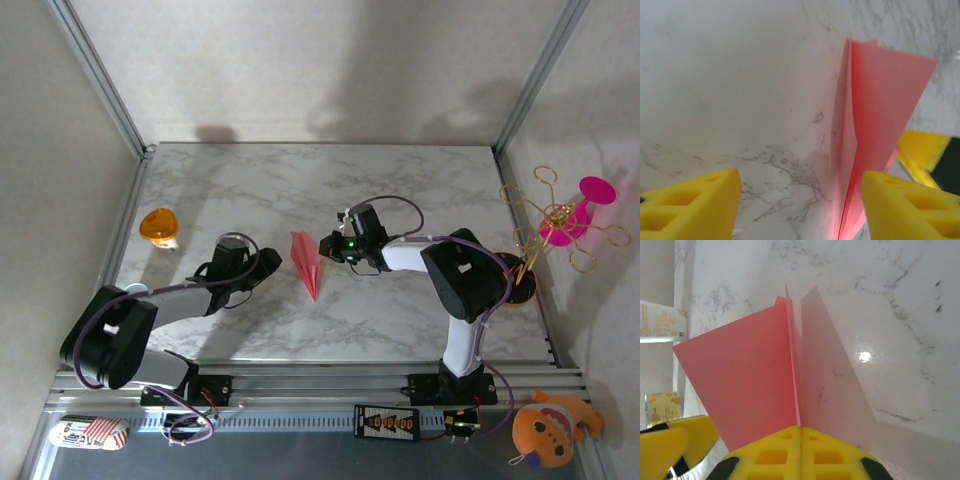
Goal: Fold a paper plane with a square sheet of paper (pick it up from the middle)
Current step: Turn over the paper plane at the top-center of the table, then move the paper plane to the top-center of the table.
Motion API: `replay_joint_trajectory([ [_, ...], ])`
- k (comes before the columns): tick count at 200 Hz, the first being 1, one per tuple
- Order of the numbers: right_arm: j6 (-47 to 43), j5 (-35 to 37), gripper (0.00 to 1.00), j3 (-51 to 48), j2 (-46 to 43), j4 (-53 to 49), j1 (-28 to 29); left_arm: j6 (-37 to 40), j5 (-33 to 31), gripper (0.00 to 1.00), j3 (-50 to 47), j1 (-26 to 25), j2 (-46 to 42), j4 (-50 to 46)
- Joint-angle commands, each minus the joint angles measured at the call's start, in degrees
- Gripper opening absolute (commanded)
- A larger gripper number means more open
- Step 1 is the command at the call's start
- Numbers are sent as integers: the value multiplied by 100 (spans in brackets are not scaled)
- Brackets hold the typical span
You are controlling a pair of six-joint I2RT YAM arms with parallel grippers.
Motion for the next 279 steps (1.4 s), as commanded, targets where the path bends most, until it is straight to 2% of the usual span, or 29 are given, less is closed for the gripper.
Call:
replay_joint_trajectory([
  [1, -96, 117, 0, -76, -173, 8, -43, -148, 333, 58, 217, -140, 237, 520],
  [36, -123, 109, 0, -76, -183, -36, -51, -244, 632, 49, 382, -263, 558, 943],
  [56, -128, 97, 0, -75, -154, -54, -60, -248, 701, 37, 541, -300, 776, 940],
  [74, -137, 112, 0, -78, -143, -67, -73, -255, 701, 30, 617, -301, 937, 967],
  [110, -136, 100, 0, -80, -145, -80, -82, -216, 843, 22, 777, -301, 1228, 1037],
  [208, -355, -19, 3, 15, -36, -251, -99, -280, 1015, 17, 973, -275, 1777, 1361],
  [237, -507, -58, 9, 99, 10, -405, -99, -250, 1006, 11, 1051, -266, 1867, 1320],
  [279, -919, -157, 27, 311, 82, -725, -100, -222, 1017, 5, 1100, -261, 1938, 1260],
])
